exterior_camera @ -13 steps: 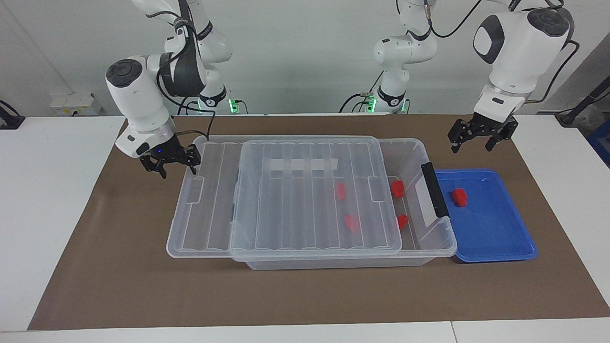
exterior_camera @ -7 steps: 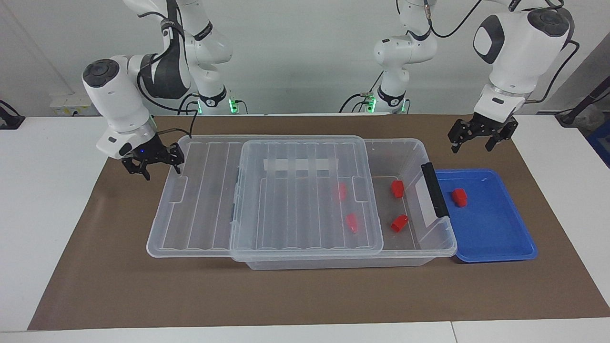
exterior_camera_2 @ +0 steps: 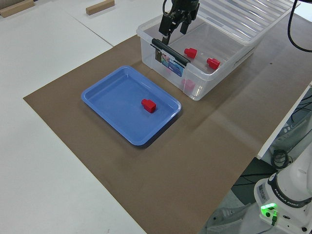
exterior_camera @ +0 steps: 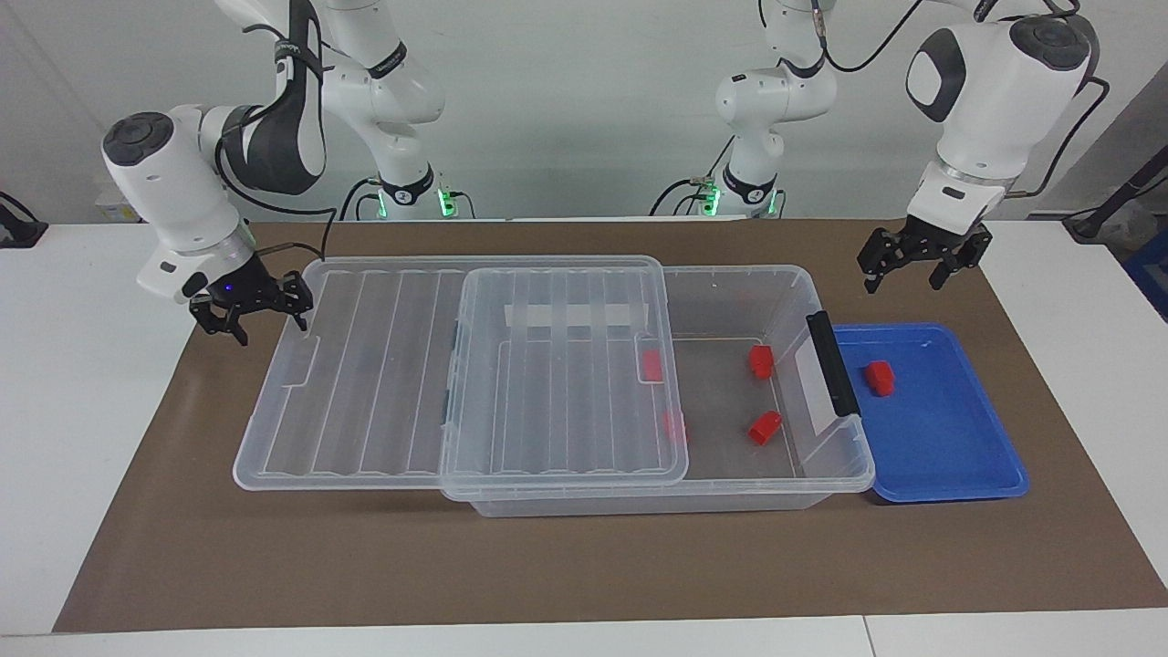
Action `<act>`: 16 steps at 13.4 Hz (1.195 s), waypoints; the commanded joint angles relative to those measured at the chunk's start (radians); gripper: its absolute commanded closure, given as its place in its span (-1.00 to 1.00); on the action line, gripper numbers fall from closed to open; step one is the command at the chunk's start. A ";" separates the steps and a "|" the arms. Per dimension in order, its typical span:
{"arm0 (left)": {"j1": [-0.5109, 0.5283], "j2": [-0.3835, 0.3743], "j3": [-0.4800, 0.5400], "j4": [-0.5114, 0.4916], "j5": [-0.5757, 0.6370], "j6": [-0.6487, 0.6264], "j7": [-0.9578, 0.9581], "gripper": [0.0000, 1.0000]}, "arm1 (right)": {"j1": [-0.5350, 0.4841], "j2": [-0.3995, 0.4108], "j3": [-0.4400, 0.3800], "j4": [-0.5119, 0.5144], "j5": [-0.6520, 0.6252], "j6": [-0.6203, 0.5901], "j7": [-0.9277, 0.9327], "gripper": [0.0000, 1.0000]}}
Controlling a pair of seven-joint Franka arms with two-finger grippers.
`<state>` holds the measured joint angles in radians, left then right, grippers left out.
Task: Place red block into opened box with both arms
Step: 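Slide the clear lid away from the blue tray with the right gripper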
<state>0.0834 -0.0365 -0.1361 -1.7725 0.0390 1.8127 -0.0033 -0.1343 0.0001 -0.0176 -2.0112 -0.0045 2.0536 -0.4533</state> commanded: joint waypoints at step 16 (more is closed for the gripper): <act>0.088 -0.013 0.001 -0.038 -0.001 0.006 0.011 -1.00 | 0.057 0.018 0.123 0.325 -0.020 -0.292 0.549 -0.98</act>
<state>0.1655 -0.0454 -0.1313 -1.7783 0.0390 1.7592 -0.0013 -0.0957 0.0012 0.1000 -1.7728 -0.0057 1.8348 -0.0342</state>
